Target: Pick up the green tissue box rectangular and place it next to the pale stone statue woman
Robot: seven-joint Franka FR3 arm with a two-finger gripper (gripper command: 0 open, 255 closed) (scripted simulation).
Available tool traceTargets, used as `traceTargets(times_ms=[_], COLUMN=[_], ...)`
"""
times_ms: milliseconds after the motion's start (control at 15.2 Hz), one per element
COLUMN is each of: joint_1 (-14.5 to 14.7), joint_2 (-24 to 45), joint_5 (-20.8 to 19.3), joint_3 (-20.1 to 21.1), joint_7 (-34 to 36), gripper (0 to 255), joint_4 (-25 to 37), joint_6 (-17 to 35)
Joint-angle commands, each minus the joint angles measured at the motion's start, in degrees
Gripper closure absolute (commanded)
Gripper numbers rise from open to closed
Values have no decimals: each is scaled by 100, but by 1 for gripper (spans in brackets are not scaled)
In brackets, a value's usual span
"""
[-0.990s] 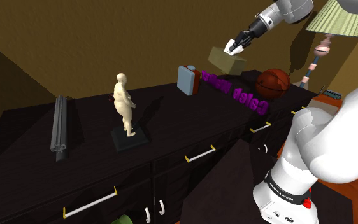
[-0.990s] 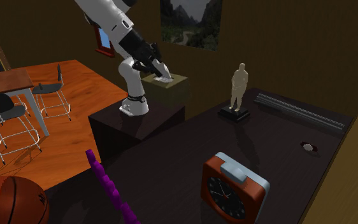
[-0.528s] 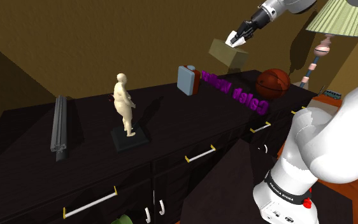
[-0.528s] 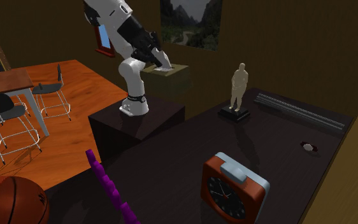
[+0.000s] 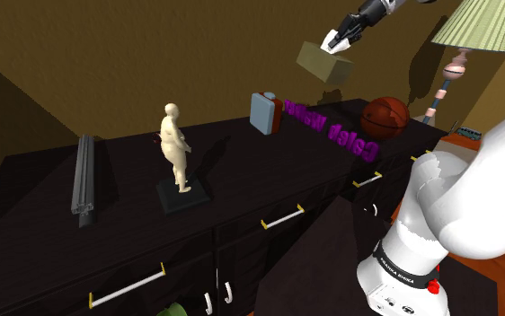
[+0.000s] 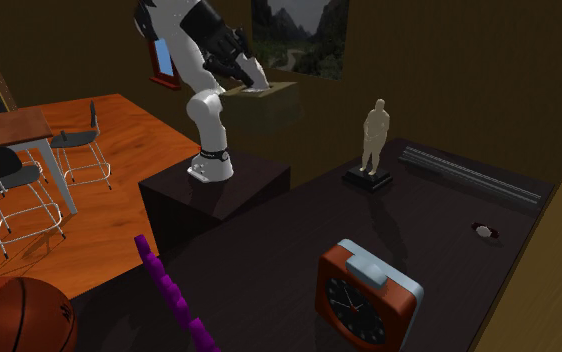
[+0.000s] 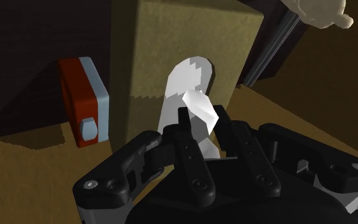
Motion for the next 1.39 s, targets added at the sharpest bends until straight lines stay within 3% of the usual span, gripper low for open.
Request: traceTargets(times_ms=[0,330,726,1320], joint_1=[36,161,-448,-661], joint_2=[38,172,-624,-1190], joint_5=[17,98,-397,-581], joint_3=[-23,-154,1452,2945], joint_7=[61,164,1078,2248], gripper=[255,255,255,255], joint_4=[175,598,-475,-1526], joint_6=[-134,-442,335,1237])
